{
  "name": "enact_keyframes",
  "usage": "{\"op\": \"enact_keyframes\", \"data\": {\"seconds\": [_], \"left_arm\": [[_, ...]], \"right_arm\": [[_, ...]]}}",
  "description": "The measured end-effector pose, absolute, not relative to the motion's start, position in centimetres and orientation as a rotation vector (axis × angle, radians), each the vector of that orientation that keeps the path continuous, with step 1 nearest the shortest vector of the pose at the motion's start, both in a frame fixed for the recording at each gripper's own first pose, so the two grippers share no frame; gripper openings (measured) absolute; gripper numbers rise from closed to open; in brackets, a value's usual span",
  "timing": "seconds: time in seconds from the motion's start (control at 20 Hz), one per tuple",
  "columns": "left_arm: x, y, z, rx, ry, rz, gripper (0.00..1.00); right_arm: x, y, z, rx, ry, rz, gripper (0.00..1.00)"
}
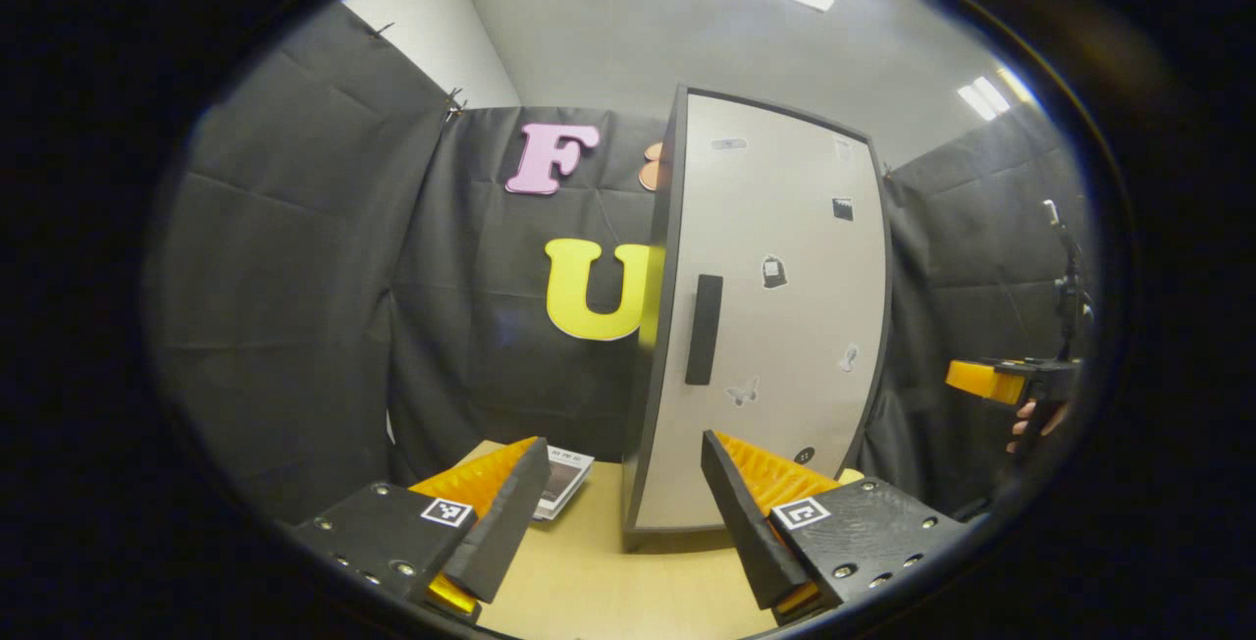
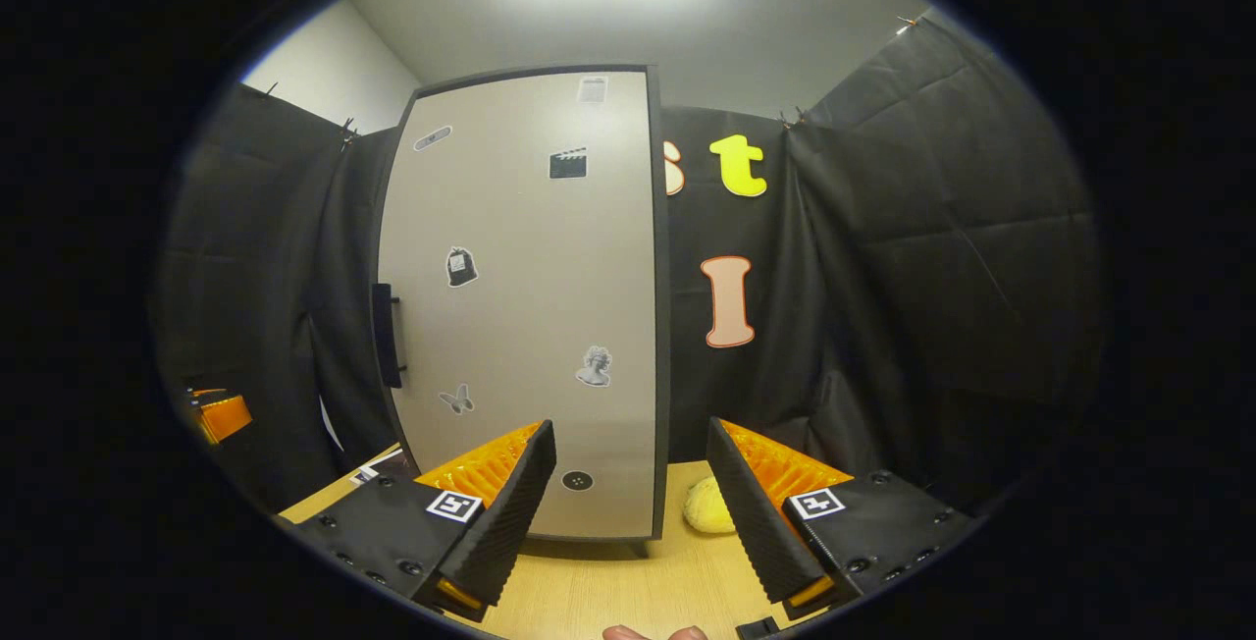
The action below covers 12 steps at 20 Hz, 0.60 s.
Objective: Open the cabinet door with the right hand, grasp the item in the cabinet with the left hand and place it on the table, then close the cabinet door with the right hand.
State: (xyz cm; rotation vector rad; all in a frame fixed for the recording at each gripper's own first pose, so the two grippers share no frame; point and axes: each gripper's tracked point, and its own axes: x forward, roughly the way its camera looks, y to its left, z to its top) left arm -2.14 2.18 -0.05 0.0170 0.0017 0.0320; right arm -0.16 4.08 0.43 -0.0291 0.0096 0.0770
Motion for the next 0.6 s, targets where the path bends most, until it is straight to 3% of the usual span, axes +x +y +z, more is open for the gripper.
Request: {"op": "enact_keyframes", "data": {"seconds": [0.15, 0.35, 0.4, 0.45, 0.6], "left_arm": [[-2.4, 2.4, -0.1, 0.007, -0.001, 0.037, 0.91], [-2.7, 3.7, -0.8, 0.01, 0.004, 0.069, 0.95], [-2.7, 4.0, -1.1, 0.011, 0.007, 0.078, 0.91], [-2.8, 4.3, -1.4, 0.009, 0.013, 0.085, 0.95], [-2.8, 4.9, -2.4, -0.002, 0.029, 0.099, 0.95]], "right_arm": [[0.2, 5.4, 1.2, -0.041, 0.004, 0.103, 0.98], [1.4, 7.7, 1.8, -0.048, 0.032, 0.151, 0.98], [1.8, 8.3, 2.0, -0.053, 0.039, 0.166, 0.93], [2.2, 9.0, 2.3, -0.055, 0.044, 0.176, 0.98], [3.0, 11.2, 3.0, -0.049, 0.072, 0.2, 0.98]]}}
